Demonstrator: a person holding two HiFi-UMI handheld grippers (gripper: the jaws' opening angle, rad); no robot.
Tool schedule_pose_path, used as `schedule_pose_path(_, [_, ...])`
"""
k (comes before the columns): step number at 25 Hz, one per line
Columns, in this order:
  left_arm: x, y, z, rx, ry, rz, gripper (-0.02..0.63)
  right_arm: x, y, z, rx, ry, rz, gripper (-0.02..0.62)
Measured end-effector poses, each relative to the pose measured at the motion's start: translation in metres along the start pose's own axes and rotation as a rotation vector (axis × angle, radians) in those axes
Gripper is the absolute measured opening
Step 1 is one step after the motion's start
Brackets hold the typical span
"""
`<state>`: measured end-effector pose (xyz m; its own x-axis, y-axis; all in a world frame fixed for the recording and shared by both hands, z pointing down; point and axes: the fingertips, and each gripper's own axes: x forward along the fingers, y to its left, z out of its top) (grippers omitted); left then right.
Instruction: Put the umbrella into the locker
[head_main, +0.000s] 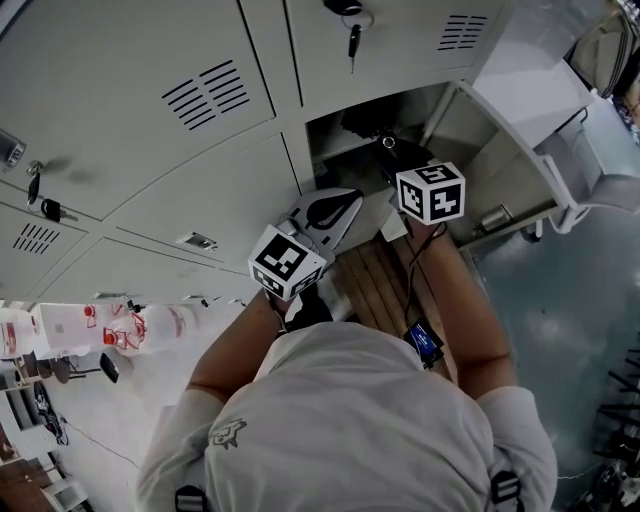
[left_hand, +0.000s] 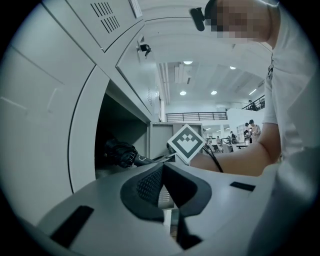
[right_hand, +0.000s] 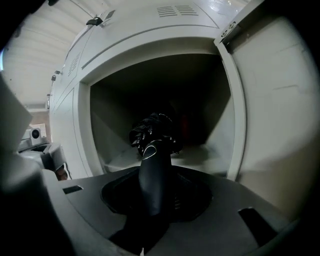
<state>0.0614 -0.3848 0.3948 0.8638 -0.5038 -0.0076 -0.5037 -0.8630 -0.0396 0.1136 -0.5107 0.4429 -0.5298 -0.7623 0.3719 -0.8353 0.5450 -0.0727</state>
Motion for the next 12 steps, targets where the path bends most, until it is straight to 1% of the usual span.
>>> schedule_pose_path(6, [0.004, 0.006, -0.001, 0.001, 0.007, 0.005, 0.011, 0.034, -0.007, 0.013, -0.011, -0.002, 0.010, 0.146])
schedule_pose_path(12, [0.003, 0.007, -0.002, 0.015, 0.014, 0.004, 0.011, 0.068, -0.016, 0.021, -0.024, 0.029, 0.012, 0.147])
